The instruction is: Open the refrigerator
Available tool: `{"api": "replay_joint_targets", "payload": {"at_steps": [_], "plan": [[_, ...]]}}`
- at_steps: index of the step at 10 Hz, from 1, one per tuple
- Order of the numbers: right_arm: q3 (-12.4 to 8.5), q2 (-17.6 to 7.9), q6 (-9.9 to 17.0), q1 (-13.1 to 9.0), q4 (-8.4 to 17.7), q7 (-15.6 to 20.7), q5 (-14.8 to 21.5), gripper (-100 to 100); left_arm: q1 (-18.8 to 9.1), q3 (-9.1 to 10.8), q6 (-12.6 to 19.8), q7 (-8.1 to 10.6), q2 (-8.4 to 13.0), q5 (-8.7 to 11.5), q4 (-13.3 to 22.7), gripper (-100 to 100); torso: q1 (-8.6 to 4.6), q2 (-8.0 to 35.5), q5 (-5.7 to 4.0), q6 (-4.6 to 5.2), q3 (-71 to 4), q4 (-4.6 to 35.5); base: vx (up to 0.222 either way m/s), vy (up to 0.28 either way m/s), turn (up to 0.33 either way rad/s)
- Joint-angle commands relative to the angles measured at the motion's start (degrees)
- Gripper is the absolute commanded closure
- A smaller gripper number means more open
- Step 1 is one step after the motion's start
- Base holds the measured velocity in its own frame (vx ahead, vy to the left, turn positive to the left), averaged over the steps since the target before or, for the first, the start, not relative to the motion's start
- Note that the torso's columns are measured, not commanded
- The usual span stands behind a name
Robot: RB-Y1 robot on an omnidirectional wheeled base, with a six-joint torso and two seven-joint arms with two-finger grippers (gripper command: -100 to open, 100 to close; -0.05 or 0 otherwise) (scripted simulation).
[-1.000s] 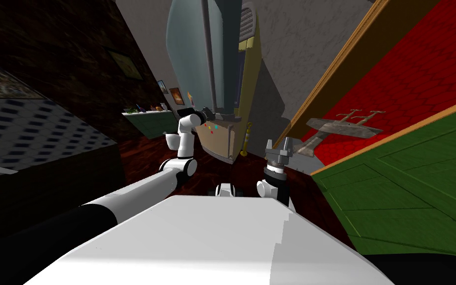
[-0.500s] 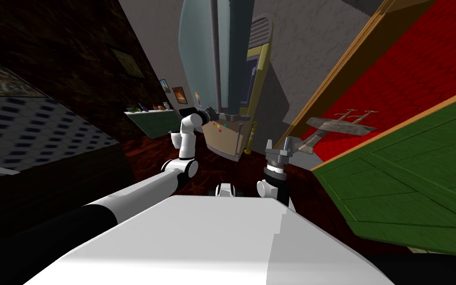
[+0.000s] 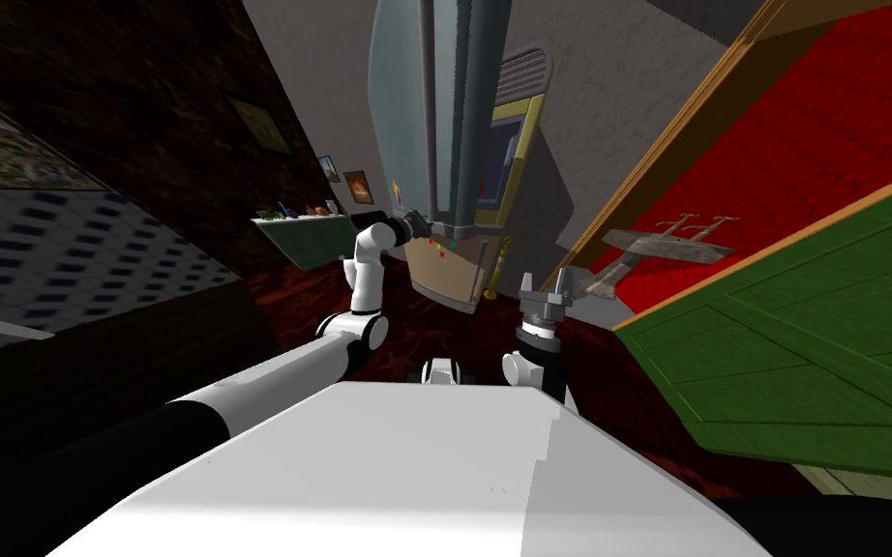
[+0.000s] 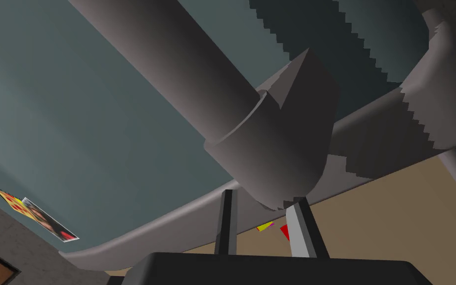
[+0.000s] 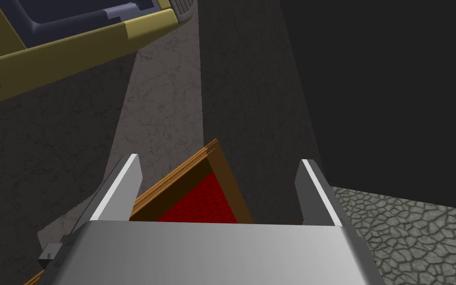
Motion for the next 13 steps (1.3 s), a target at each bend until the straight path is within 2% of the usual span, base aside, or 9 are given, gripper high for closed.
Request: {"api": "replay_joint_targets", "payload": {"at_steps": [1,2,3,7,8,9,11,12,13], "plan": [[0.0,0.0,0.0,0.0,0.0,0.0,0.0,0,0.2,-0.44,1.5,-0.54,-0.2,2.7,-2.1,100,0.0,-0.1,0.07,-0.15,-0.1,0.0,-0.016,0.317,-0.032],[0.0,0.0,0.0,0.0,0.0,0.0,0.0,0,0.6,-0.8,2.6,-0.83,-0.5,4.3,-3.6,100,0.28,-0.1,0.13,-0.21,-0.2,0.1,-0.087,0.357,-0.049],[0.0,0.0,0.0,0.0,0.0,0.0,0.0,0,0.6,-0.8,2.6,-0.83,-0.5,4.3,-3.6,100,0.37,0.0,0.19,-0.23,-0.1,0.1,-0.049,0.304,-0.017],[0.0,0.0,0.0,0.0,0.0,0.0,0.0,0,1.5,-1.51,4.7,-1.42,-1.1,7.6,-6.4,100,-0.05,-0.1,0.02,-0.13,-0.2,0.2,-0.011,0.277,-0.021],[0.0,0.0,0.0,0.0,0.0,0.0,0.0,0,2.0,-1.87,5.8,-1.71,-1.4,9.2,-7.9,100,-0.1,-0.2,0.04,-0.15,-0.2,0.2,-0.014,0.3,-0.022],[0.0,0.0,0.0,0.0,0.0,0.0,0.0,0,2.0,-1.87,5.8,-1.71,-1.4,9.2,-7.9,100,0.13,-0.1,0.09,-0.16,-0.2,0.2,-0.022,0.266,-0.03],[0.0,0.0,0.0,0.0,0.0,0.0,0.0,0,2.8,-2.59,7.9,-2.29,-1.9,12.5,-10.7,100,0.15,0.1,0.11,-0.15,0.0,0.3,-0.056,0.343,-0.028],[0.0,0.0,0.0,0.0,0.0,0.0,0.0,0,2.8,-2.59,7.9,-2.29,-1.9,12.5,-10.7,100,0.26,0.4,0.13,-0.09,0.3,0.3,-0.011,0.354,-0.022],[0.0,0.0,0.0,0.0,0.0,0.0,0.0,0,3.3,-2.95,8.9,-2.58,-2.2,14.1,-12.1,100,-0.03,0.4,0.06,-0.08,0.2,0.3,-0.027,0.313,-0.018]]}}
